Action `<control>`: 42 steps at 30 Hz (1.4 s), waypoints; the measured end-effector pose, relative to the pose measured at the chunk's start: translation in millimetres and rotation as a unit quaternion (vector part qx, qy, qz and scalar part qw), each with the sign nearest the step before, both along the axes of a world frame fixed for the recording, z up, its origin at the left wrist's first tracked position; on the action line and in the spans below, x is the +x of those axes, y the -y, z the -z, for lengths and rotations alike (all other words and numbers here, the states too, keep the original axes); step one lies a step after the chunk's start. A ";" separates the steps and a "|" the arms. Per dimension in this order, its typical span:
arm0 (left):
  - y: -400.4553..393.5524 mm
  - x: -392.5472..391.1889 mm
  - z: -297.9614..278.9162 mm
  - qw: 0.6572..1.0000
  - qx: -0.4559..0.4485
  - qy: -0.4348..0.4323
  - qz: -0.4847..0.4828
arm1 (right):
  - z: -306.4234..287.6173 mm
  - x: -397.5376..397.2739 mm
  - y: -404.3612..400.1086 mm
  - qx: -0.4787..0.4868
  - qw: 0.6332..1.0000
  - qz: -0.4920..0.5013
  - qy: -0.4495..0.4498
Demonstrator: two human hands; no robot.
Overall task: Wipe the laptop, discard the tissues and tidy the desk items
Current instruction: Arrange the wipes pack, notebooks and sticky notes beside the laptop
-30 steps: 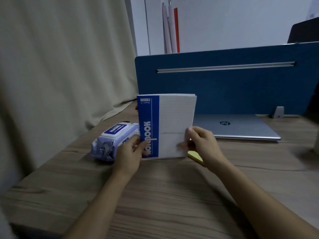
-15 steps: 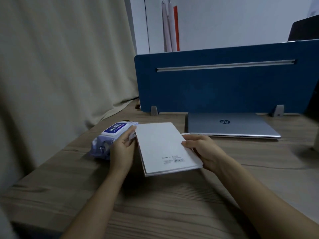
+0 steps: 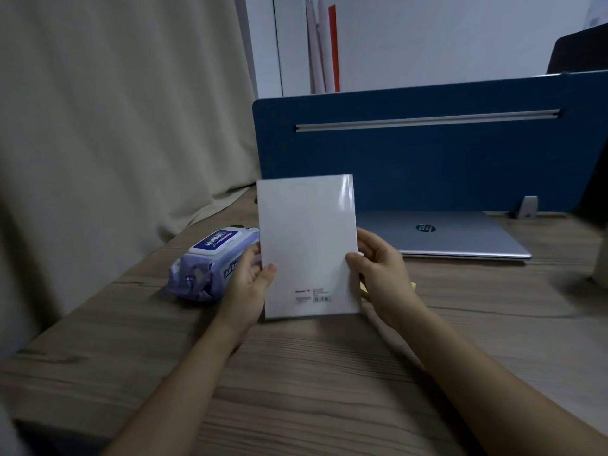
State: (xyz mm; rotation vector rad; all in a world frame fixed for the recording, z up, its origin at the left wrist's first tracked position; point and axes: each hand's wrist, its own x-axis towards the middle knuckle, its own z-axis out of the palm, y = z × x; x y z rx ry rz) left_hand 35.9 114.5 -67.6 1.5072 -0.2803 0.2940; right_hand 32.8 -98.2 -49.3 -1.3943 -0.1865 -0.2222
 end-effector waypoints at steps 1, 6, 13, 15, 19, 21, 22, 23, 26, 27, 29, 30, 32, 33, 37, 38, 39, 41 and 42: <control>-0.6 -0.4 -1.1 1.000 -0.002 0.014 -0.006 | -0.7 -0.3 -1.2 -0.011 1.000 0.002 0.019; -3.3 0.3 0.3 1.000 0.015 0.021 0.004 | 0.0 -1.0 -3.7 -0.101 0.993 0.013 0.056; -3.8 4.7 8.3 0.999 0.010 0.032 -0.017 | 11.6 0.4 -4.0 -0.270 0.958 0.080 0.062; -3.9 4.7 5.9 0.997 0.001 0.048 -0.065 | 12.0 -1.5 -9.3 -0.307 0.938 0.121 0.104; 2.1 0.8 3.0 0.994 -0.038 0.069 -0.081 | 13.2 -11.0 -22.5 -0.426 0.883 0.082 0.180; 7.6 -1.1 3.6 0.994 -0.068 0.063 -0.052 | 19.2 -16.2 -29.7 -0.495 0.849 0.019 0.187; 9.7 -1.8 4.0 0.994 -0.085 0.058 -0.034 | 22.2 -18.2 -31.9 -0.521 0.834 -0.004 0.183; 10.8 -3.2 3.5 0.993 -0.103 0.052 -0.016 | 24.4 -19.0 -32.8 -0.548 0.816 -0.010 0.186; 10.6 -6.8 -0.4 0.990 -0.140 0.030 0.009 | 23.0 -20.0 -32.7 -0.631 0.724 0.057 0.273; 10.7 -8.3 -2.4 0.990 -0.140 0.024 0.013 | 20.6 -20.2 -32.5 -0.634 0.707 0.085 0.302; 12.6 -9.9 -4.8 0.986 -0.162 0.004 0.037 | 17.1 -20.9 -32.7 -0.609 0.722 0.103 0.312; 14.0 -10.6 -6.3 0.980 -0.190 -0.014 0.060 | 16.5 -21.1 -31.7 -0.586 0.745 0.100 0.304; 13.9 -11.4 -7.3 0.969 -0.218 -0.043 0.105 | 14.4 -22.0 -27.6 -0.503 0.813 0.101 0.275; 14.2 -11.3 -7.5 0.972 -0.202 -0.053 0.107 | 12.4 -22.7 -24.6 -0.449 0.850 0.112 0.250; 19.0 -7.3 -4.0 0.986 -0.139 -0.077 0.045 | 1.5 -24.3 -16.6 -0.172 0.974 0.095 0.109; 19.4 -6.5 -2.3 0.988 -0.123 -0.079 0.043 | -1.8 -25.6 -16.4 -0.056 0.995 0.045 0.067; 19.6 -6.1 -1.3 0.990 -0.106 -0.080 0.053 | -5.8 -26.9 -17.3 0.061 0.998 -0.015 0.022; 20.0 -6.2 0.1 0.990 -0.065 -0.084 0.091 | -8.2 -27.5 -18.3 0.230 0.967 -0.104 -0.047; 20.2 -5.5 0.6 0.990 -0.053 -0.087 0.102 | -7.4 -27.3 -18.9 0.269 0.953 -0.124 -0.069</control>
